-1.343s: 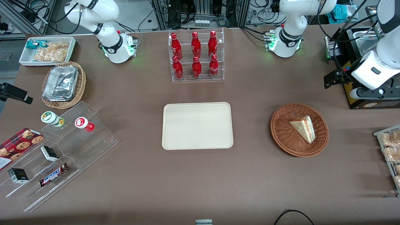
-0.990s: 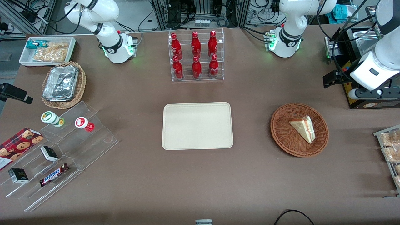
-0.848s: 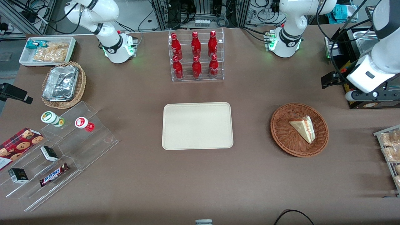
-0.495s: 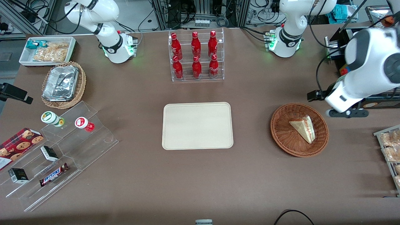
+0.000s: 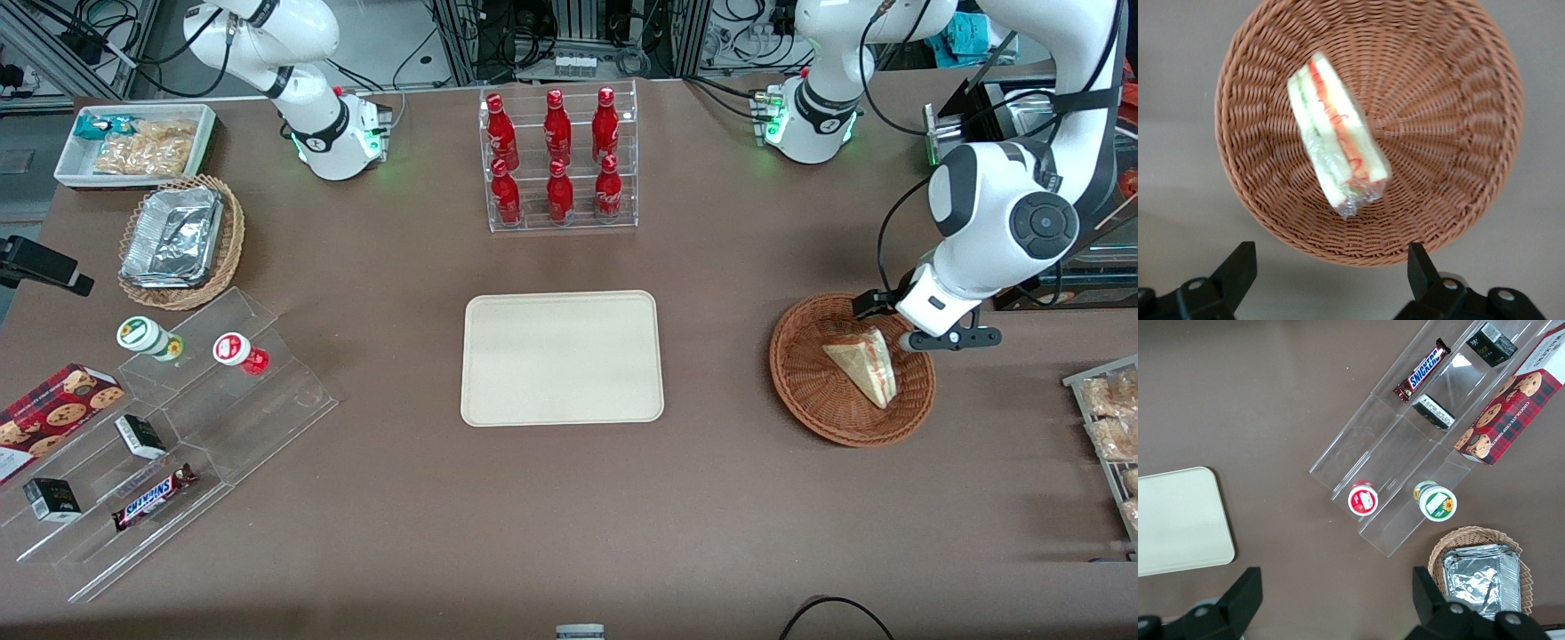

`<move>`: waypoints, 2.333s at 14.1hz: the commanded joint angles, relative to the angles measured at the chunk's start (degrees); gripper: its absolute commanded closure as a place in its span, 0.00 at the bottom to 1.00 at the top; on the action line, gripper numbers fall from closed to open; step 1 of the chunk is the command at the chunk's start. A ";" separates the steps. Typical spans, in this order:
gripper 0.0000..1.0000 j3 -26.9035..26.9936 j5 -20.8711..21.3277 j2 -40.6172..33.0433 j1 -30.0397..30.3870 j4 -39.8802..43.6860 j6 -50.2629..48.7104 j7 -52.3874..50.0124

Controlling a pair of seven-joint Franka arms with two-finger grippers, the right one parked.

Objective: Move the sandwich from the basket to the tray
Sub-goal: 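Lower the left gripper and close it on the wrapped sandwich, then lift the sandwich out of the basket and carry it over the cream tray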

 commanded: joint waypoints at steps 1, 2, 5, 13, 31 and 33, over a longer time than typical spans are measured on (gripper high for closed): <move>0.00 -0.22 -0.36 1.26 -0.05 -0.37 3.70 -12.36; 0.00 -0.31 -0.36 1.88 -0.14 -0.29 4.31 -18.85; 0.00 -0.40 -0.36 3.99 -0.49 -0.29 9.58 -35.13; 0.19 -0.40 -0.36 10.58 -0.67 -0.46 16.97 -38.78; 1.00 -1.28 0.87 17.07 -22.53 25.18 -10.26 -33.41; 1.00 -1.28 0.69 22.69 -27.01 31.58 -10.44 -37.09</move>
